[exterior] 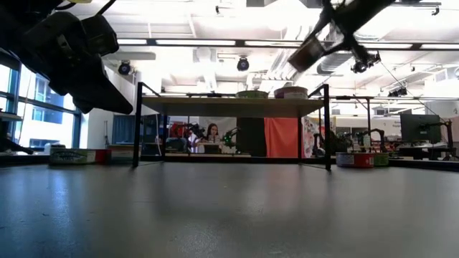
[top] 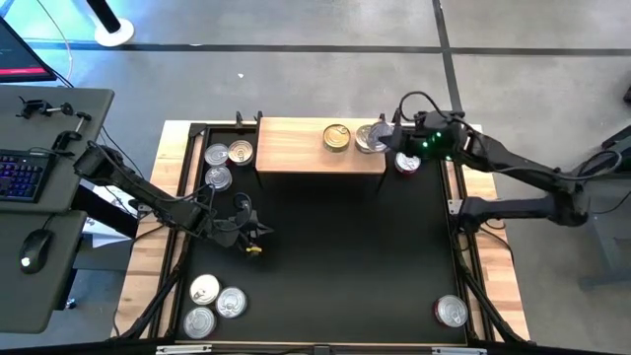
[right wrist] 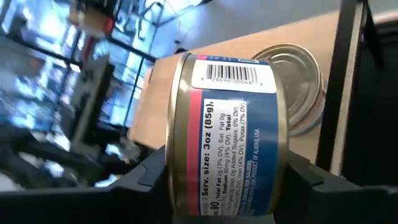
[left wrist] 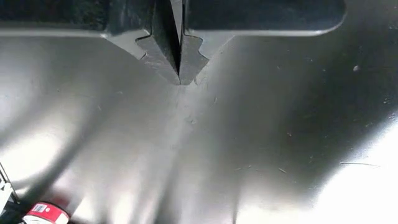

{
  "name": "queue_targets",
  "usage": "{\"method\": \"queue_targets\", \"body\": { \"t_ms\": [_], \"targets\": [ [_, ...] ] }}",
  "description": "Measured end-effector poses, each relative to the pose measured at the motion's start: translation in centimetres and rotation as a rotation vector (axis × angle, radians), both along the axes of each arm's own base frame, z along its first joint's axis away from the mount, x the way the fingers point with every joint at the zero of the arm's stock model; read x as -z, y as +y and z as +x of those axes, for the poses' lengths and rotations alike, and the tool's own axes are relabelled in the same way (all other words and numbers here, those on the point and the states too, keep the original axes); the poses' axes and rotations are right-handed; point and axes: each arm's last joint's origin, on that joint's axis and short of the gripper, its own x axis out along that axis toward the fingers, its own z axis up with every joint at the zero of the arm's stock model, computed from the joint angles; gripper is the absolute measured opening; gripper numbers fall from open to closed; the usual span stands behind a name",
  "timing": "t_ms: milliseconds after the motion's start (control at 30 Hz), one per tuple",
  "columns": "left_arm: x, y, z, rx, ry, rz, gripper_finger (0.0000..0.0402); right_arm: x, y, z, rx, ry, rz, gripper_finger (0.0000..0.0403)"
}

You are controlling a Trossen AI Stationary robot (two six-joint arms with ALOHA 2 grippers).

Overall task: Stack canned seafood by type on shelf
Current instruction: Stack the top right blue tuna can on top of the other blue tuna can

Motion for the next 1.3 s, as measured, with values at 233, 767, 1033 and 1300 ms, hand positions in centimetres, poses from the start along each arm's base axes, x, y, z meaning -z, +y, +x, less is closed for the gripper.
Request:
{"method": "queue_targets", "body": {
  "t_ms": [233, 767, 1033, 1300],
  "targets": [
    [0.0, 0.0, 0.0, -0.005, -0.001, -0.008, 0.0000, 2.2, -3.1, 1.3, 0.054, -0.215, 0.036, 0.0170],
    [0.0, 0.0, 0.0, -0.010, -0.002, -0.016, 0.0000, 4.3, -4.6, 2.7, 0.092, -0.183, 0.137, 0.0175],
    [0.0, 0.0, 0.0, -0.017, -0.004, -0.028, 0.0000, 4.7, -4.8, 3.0, 0.104, -0.166, 0.139, 0.0254],
    [0.1, 0.0, 0.0, -0.018, 0.001, -0.025, 0.0000, 4.8, -4.8, 3.0, 0.103, -0.165, 0.141, 0.0260]
  ]
}}
